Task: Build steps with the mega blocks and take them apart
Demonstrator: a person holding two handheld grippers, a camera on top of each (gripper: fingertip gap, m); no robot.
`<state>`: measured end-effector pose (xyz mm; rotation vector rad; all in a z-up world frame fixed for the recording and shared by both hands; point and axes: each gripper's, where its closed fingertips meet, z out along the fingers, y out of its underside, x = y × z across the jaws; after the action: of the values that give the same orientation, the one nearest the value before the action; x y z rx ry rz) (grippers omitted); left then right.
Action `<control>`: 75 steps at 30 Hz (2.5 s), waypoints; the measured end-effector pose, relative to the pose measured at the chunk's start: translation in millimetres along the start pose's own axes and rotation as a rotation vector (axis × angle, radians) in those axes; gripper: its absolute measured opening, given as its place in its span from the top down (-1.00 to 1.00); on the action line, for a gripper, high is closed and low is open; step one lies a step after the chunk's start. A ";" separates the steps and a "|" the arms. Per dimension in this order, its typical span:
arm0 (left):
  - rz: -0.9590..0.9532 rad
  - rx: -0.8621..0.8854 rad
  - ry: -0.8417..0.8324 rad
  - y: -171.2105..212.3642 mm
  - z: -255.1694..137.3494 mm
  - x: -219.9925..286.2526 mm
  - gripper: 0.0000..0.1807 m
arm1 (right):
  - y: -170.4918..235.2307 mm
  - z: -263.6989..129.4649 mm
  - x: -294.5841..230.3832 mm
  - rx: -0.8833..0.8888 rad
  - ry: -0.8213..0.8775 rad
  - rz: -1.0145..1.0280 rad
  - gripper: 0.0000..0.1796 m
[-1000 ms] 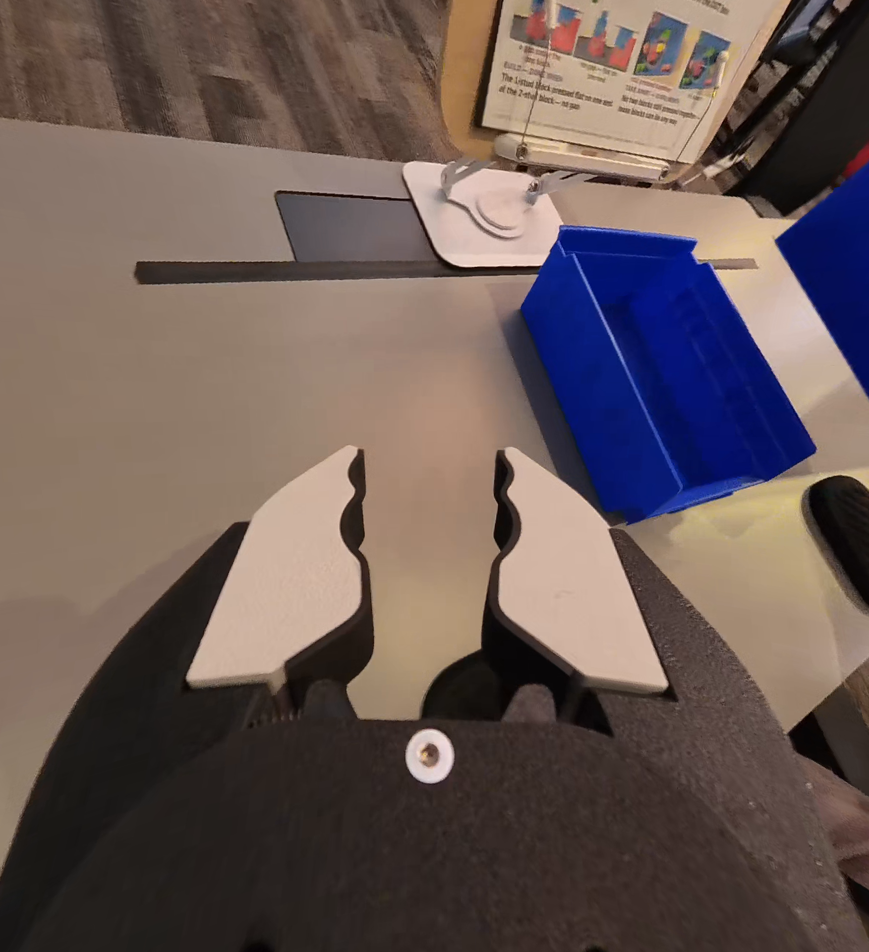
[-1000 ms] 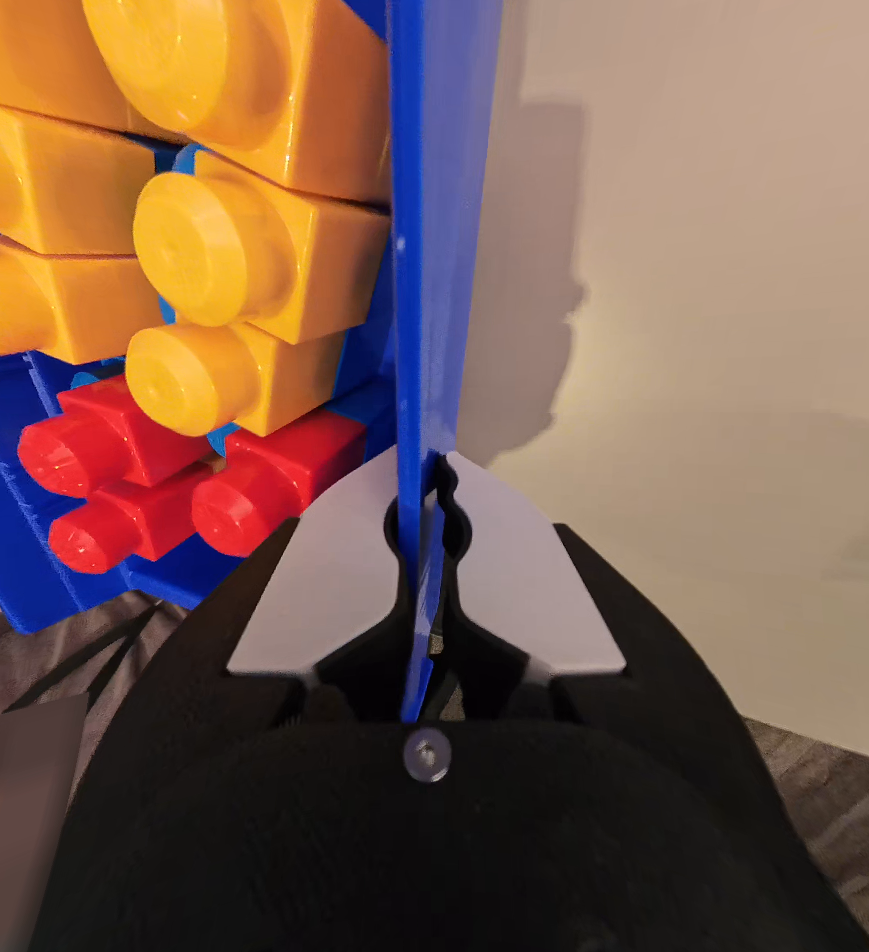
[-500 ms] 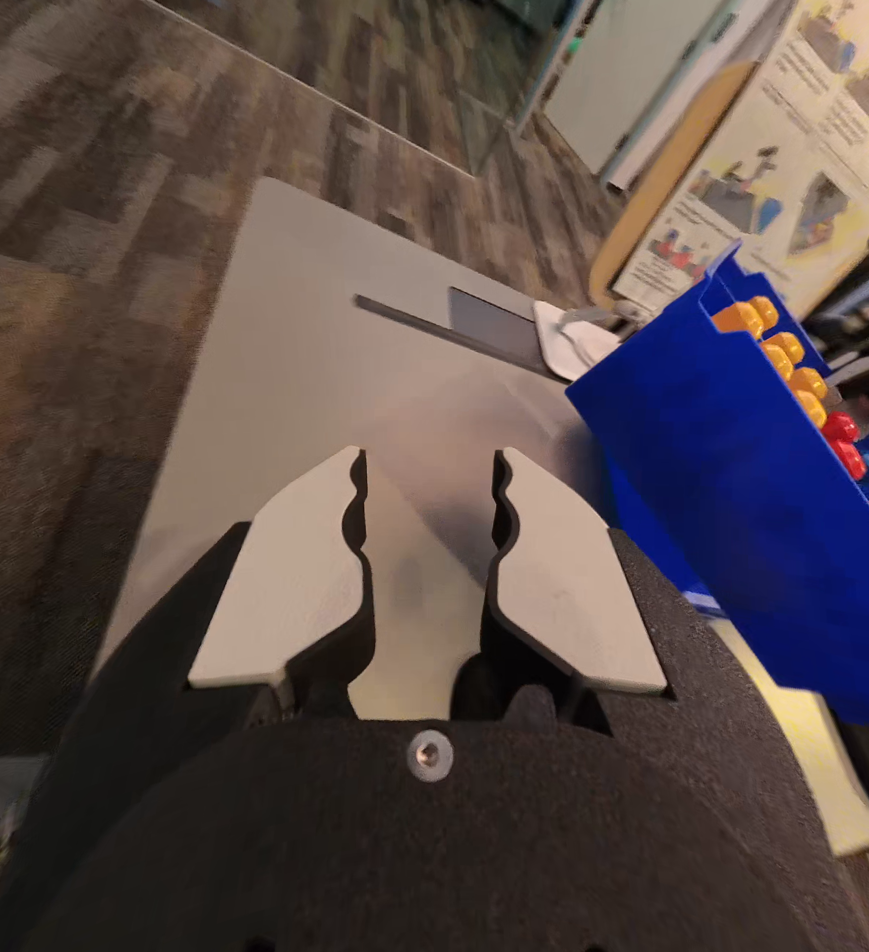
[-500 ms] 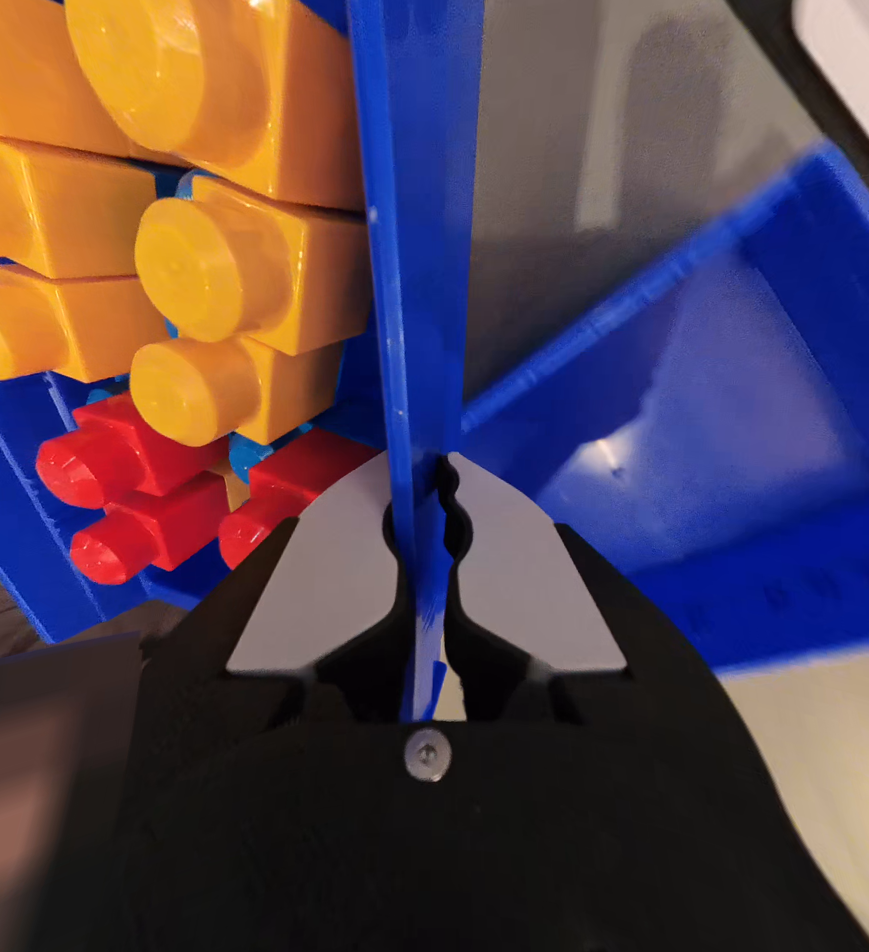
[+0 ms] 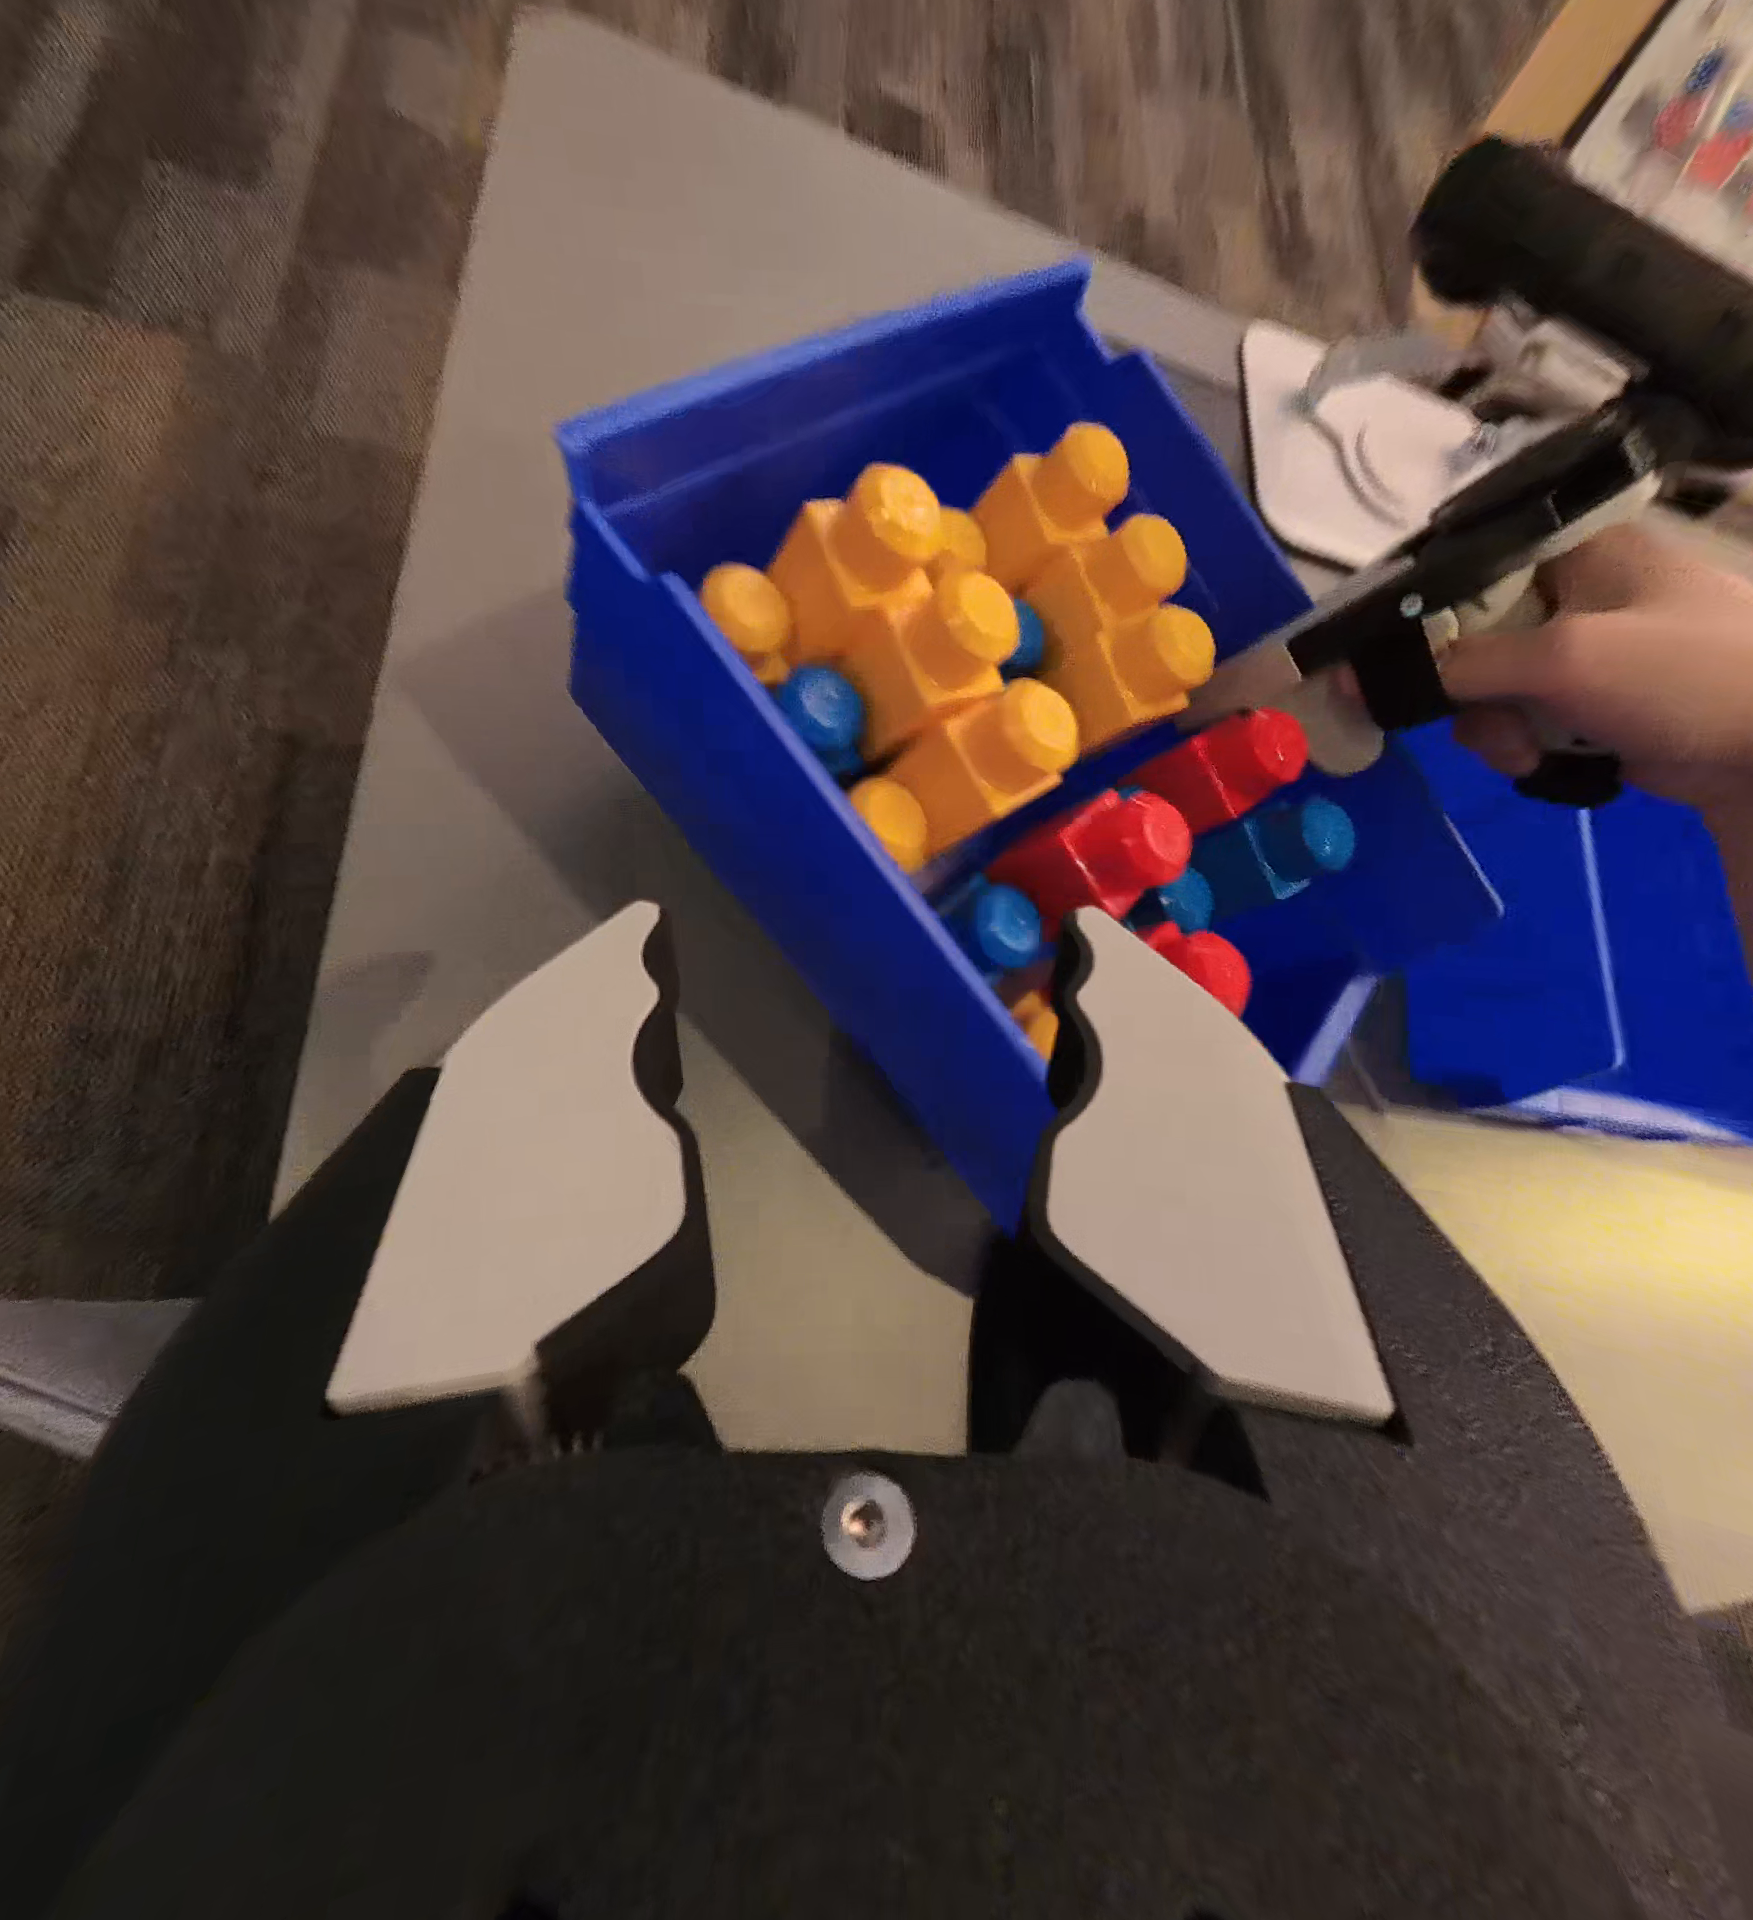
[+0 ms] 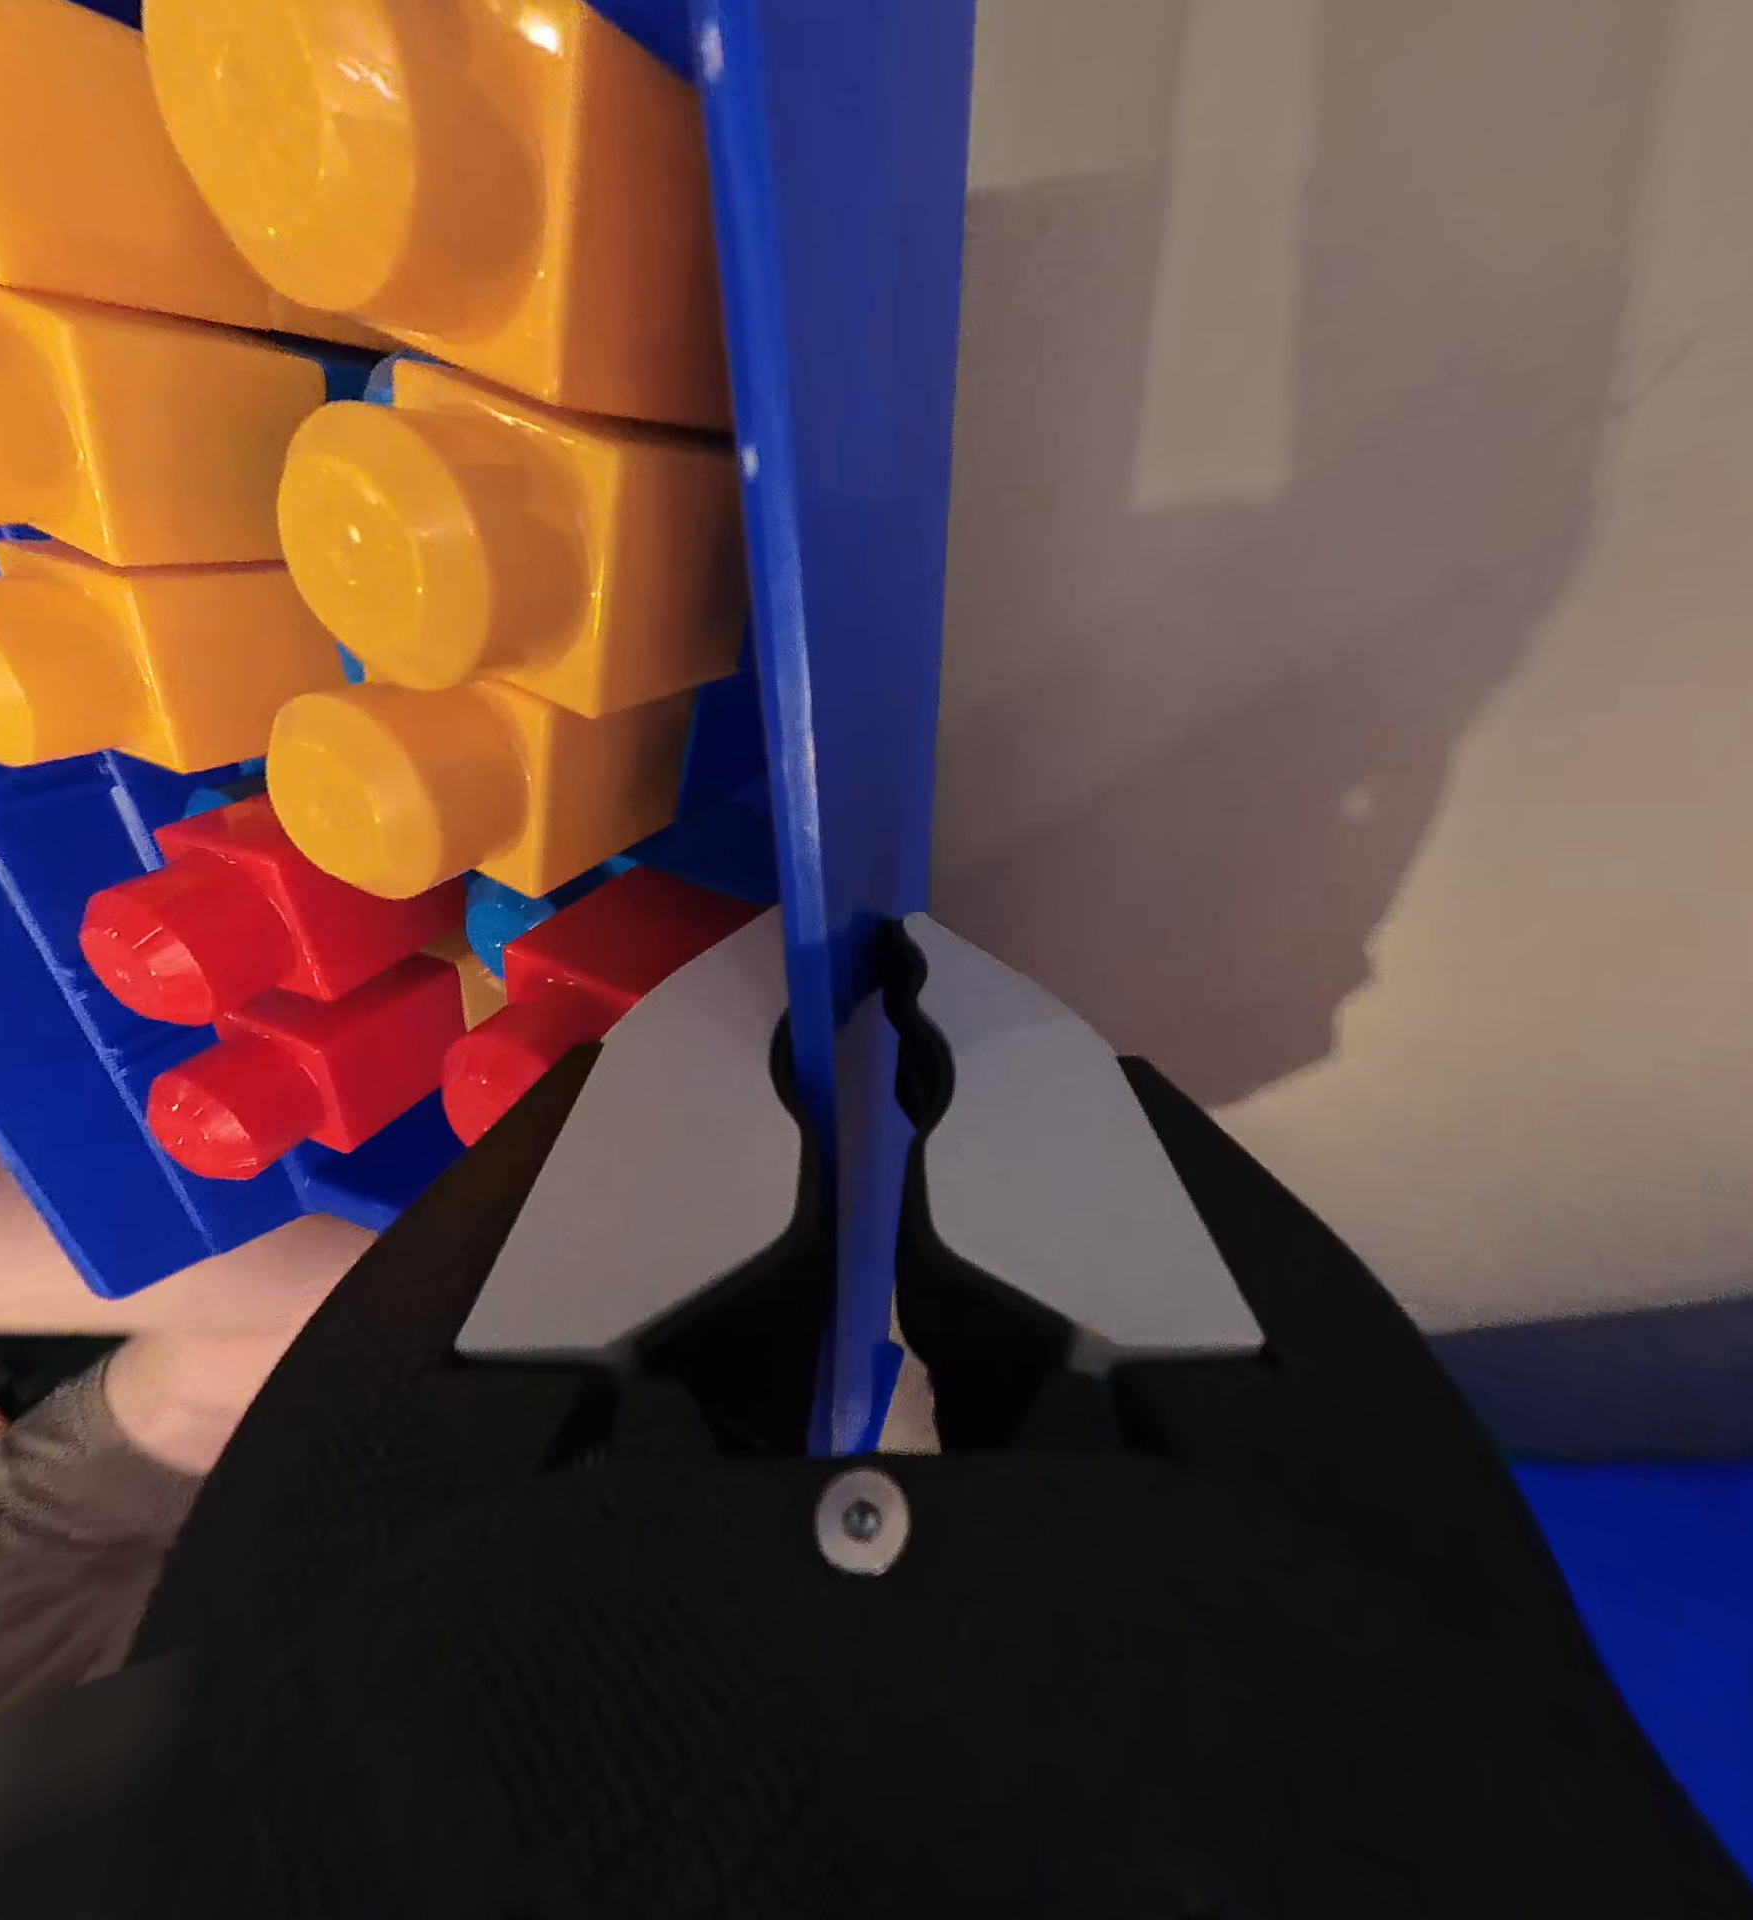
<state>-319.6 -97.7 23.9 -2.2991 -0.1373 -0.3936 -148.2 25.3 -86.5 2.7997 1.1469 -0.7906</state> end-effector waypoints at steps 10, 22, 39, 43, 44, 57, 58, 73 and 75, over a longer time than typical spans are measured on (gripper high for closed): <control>-0.008 -0.252 0.025 24.4 56.0 1.0 0.29 | -3.9 22.0 17.6 0.069 0.068 0.134 0.80; 0.013 -0.498 -0.045 64.0 70.6 -5.7 0.26 | 7.0 -102.5 15.8 0.425 0.445 -0.235 0.51; -0.025 -0.718 -0.105 87.7 108.1 -10.0 0.65 | 239.0 -249.6 164.9 0.612 0.717 0.058 0.46; 0.138 -0.707 -0.321 73.5 123.3 -29.4 0.72 | 269.9 -230.0 193.4 0.538 0.667 0.142 0.45; 0.180 -0.688 -0.326 67.6 129.4 -29.4 0.70 | 275.0 -224.3 198.3 0.519 0.661 0.149 0.45; 0.504 -0.489 -0.165 37.8 171.9 -7.0 0.67 | 288.9 -201.5 211.9 0.467 0.631 0.188 0.46; 0.498 -0.482 -0.146 38.1 172.3 -5.7 0.68 | 288.7 -202.5 211.4 0.474 0.625 0.207 0.46; 0.571 -0.499 -0.052 48.5 167.5 5.4 0.73 | 296.4 -187.7 229.0 0.342 0.675 0.357 0.28; 0.568 -0.501 -0.054 48.4 167.6 4.8 0.72 | 295.0 -181.7 230.6 0.325 0.653 0.369 0.26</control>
<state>-264.5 -9.4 -116.2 -2.6942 0.6445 -0.0698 267.0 -3.7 -84.5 3.5209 0.5017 -0.0164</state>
